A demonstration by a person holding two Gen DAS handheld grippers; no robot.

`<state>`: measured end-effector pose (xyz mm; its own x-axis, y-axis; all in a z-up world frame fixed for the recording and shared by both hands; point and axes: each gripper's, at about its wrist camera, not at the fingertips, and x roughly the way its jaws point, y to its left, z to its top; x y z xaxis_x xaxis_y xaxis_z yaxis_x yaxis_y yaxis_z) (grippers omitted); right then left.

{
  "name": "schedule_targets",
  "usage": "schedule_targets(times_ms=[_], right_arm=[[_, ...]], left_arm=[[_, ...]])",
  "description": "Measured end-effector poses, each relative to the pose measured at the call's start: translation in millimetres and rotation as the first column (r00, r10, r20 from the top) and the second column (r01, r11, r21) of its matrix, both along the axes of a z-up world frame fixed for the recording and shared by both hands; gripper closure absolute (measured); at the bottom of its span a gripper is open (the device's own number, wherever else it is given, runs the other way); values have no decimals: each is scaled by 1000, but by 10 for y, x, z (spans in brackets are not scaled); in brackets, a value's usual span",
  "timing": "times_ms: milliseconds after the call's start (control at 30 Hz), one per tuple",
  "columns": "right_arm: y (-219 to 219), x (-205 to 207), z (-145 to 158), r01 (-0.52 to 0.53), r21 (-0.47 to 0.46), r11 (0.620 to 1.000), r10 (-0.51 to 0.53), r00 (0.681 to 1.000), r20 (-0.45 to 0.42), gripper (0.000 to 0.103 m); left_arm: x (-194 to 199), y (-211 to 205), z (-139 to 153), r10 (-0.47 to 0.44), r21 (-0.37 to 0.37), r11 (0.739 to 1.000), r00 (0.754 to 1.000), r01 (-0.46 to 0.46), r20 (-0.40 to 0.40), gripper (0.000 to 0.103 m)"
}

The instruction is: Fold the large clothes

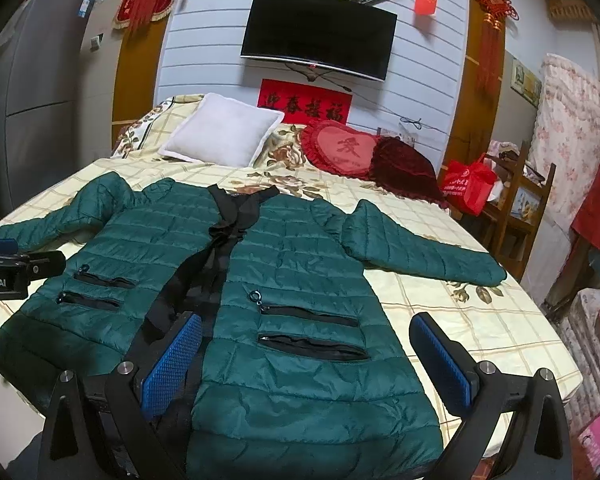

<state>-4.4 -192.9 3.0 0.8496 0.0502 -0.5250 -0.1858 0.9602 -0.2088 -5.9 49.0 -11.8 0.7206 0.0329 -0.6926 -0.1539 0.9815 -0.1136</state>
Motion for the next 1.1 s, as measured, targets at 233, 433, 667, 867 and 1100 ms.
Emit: schedule_targets(times_ms=[233, 433, 667, 867, 1100], right_arm=[[18, -3, 26, 0, 6, 1000, 0, 1000, -4, 0], [16, -4, 14, 3, 20, 1000, -3, 1000, 17, 0], [2, -3, 4, 4, 34, 999, -6, 999, 41, 0], [-9, 1, 2, 5, 37, 999, -7, 999, 41, 0], [-27, -2, 4, 7, 36, 999, -8, 999, 36, 0]], left_arm=[[24, 12, -14, -1, -22, 1000, 1000, 1, -10, 0], [37, 28, -38, 3, -22, 1000, 1000, -3, -21, 0], [38, 12, -46, -3, -22, 1000, 1000, 2, -23, 0], [47, -13, -55, -11, -22, 1000, 1000, 10, -23, 0], [60, -21, -67, -11, -23, 1000, 1000, 10, -29, 0]])
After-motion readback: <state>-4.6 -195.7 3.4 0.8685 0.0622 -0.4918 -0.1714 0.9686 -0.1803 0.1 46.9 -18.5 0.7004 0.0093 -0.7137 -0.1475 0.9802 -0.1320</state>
